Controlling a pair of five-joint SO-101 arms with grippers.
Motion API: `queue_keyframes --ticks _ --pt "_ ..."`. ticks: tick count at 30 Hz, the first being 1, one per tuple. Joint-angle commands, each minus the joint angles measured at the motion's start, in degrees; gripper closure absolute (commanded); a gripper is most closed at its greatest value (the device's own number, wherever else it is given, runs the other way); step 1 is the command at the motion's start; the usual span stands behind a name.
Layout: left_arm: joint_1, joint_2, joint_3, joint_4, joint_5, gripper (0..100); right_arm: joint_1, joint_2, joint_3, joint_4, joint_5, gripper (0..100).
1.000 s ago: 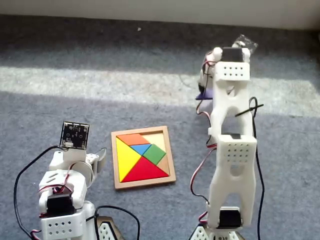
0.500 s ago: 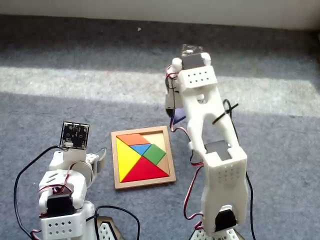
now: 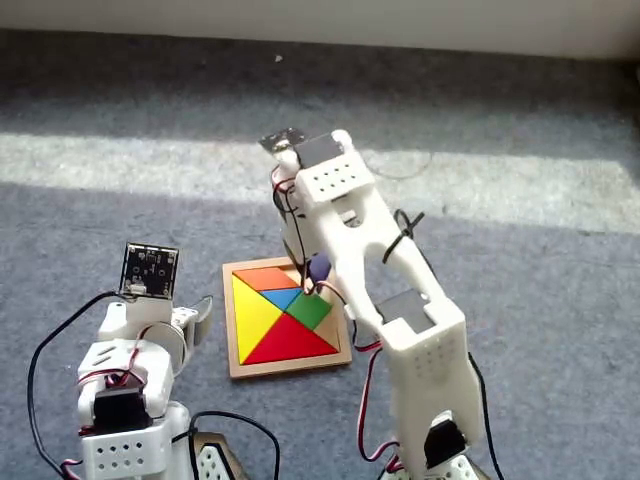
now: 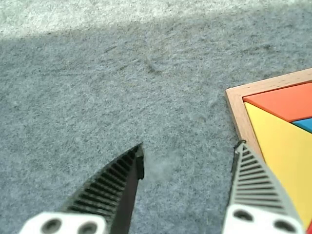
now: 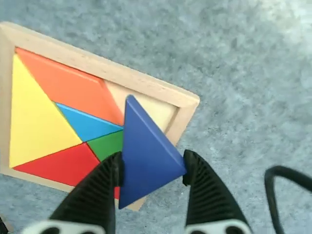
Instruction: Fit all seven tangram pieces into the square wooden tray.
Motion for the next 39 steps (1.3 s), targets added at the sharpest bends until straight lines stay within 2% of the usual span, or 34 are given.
queue_keyframes --ticks 1,11,17,23,39 --pt "0.8 -0.7 -0.3 -0.3 -0.4 71 -0.7 -3.9 4.6 -6.9 7.3 99.0" --pt "0.8 -0.7 -0.3 -0.2 -0.4 71 -0.7 -3.9 7.3 -9.1 18.1 98.5" --pt "0.8 -0.7 -0.3 -0.2 -0.4 71 -0.7 -3.9 7.5 -9.1 18.1 98.0" --pt "0.8 -0.7 -0.3 -0.1 -0.4 71 -0.7 -3.9 7.6 -8.7 17.9 86.5" --pt "0.8 -0.7 -0.3 -0.1 -0.4 71 -3.2 -3.9 7.6 -7.3 17.9 85.9"
